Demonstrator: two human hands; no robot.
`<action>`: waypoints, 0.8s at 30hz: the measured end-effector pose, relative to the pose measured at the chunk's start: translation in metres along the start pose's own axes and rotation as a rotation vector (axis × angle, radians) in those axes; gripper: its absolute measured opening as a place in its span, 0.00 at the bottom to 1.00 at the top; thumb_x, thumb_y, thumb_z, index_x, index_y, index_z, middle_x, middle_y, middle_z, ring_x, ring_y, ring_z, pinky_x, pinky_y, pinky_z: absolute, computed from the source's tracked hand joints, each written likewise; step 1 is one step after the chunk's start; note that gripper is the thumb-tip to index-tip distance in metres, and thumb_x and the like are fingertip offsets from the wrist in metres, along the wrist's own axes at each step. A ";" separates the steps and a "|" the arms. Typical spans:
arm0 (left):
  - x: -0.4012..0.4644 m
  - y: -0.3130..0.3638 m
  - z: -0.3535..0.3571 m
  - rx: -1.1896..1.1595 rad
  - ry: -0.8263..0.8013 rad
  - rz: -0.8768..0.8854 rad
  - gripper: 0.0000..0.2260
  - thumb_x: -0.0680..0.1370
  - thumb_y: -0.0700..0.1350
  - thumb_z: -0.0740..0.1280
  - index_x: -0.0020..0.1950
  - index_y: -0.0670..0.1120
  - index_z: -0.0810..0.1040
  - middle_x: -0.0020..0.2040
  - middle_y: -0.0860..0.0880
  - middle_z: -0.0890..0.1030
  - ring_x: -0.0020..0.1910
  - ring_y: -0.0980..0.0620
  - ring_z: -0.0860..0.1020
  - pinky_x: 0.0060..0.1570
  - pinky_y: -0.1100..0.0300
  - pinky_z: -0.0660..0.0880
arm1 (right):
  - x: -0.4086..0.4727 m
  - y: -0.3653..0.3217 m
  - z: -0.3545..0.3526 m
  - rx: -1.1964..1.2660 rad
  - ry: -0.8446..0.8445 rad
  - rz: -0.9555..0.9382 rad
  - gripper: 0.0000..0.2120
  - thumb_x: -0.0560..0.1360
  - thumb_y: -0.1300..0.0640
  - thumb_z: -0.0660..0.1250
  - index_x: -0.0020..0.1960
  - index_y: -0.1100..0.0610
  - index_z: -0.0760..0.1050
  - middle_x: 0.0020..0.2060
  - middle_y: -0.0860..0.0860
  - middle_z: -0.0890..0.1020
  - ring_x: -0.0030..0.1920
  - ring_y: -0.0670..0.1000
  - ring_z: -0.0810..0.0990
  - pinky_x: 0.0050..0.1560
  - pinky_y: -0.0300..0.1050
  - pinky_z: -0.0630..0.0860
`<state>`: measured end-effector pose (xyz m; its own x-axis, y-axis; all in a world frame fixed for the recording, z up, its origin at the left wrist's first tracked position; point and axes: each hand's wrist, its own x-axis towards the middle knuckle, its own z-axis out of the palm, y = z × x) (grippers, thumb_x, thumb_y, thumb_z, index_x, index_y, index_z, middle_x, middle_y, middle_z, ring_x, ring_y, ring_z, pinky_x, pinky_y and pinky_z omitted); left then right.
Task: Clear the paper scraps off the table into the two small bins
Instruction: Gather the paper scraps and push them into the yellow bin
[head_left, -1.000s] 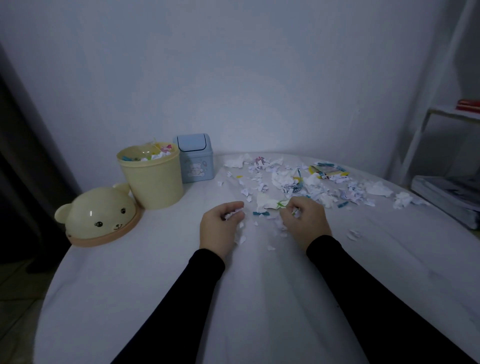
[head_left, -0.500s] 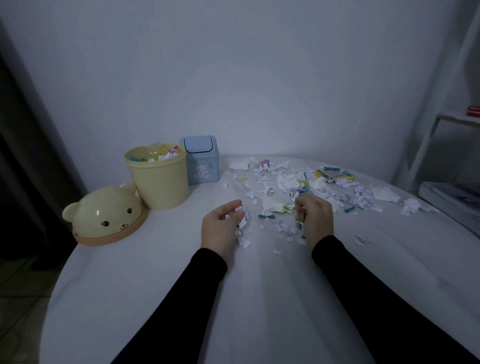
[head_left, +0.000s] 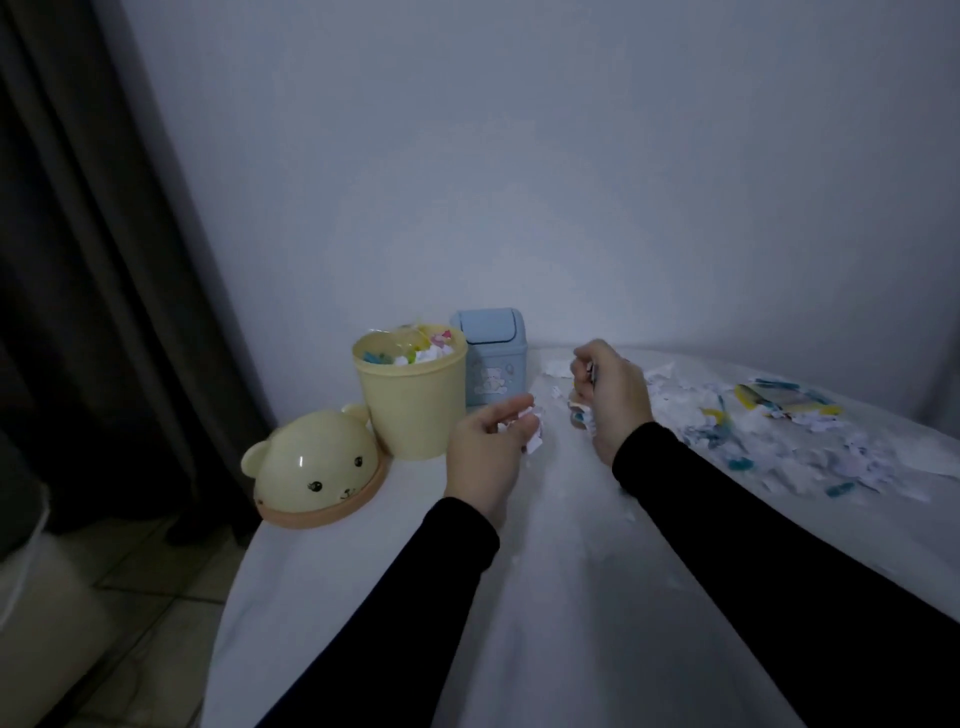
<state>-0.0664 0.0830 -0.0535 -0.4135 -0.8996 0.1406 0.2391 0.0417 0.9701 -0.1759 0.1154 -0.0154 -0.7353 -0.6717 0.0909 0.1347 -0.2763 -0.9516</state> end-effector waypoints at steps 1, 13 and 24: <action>0.010 0.012 -0.005 0.000 0.006 0.035 0.10 0.75 0.35 0.68 0.55 0.44 0.80 0.46 0.48 0.80 0.41 0.55 0.76 0.42 0.67 0.73 | 0.006 -0.006 0.015 -0.002 -0.030 -0.024 0.16 0.72 0.58 0.60 0.27 0.54 0.63 0.18 0.46 0.62 0.19 0.47 0.59 0.25 0.36 0.56; 0.126 0.091 -0.078 0.518 0.028 0.342 0.09 0.75 0.36 0.66 0.51 0.45 0.82 0.40 0.50 0.81 0.32 0.58 0.75 0.32 0.70 0.71 | 0.063 -0.015 0.147 -0.158 -0.196 -0.244 0.15 0.73 0.58 0.62 0.28 0.57 0.66 0.26 0.53 0.65 0.27 0.51 0.61 0.26 0.38 0.59; 0.154 0.072 -0.108 0.747 0.009 0.275 0.08 0.73 0.39 0.63 0.44 0.45 0.83 0.36 0.48 0.83 0.33 0.53 0.80 0.34 0.62 0.77 | 0.086 0.022 0.161 -0.641 -0.378 -0.420 0.18 0.75 0.56 0.61 0.28 0.56 0.62 0.25 0.50 0.64 0.29 0.50 0.63 0.30 0.43 0.60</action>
<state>-0.0181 -0.0993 0.0164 -0.4172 -0.8180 0.3959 -0.3218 0.5404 0.7775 -0.1288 -0.0590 0.0193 -0.3534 -0.8162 0.4570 -0.5853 -0.1882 -0.7887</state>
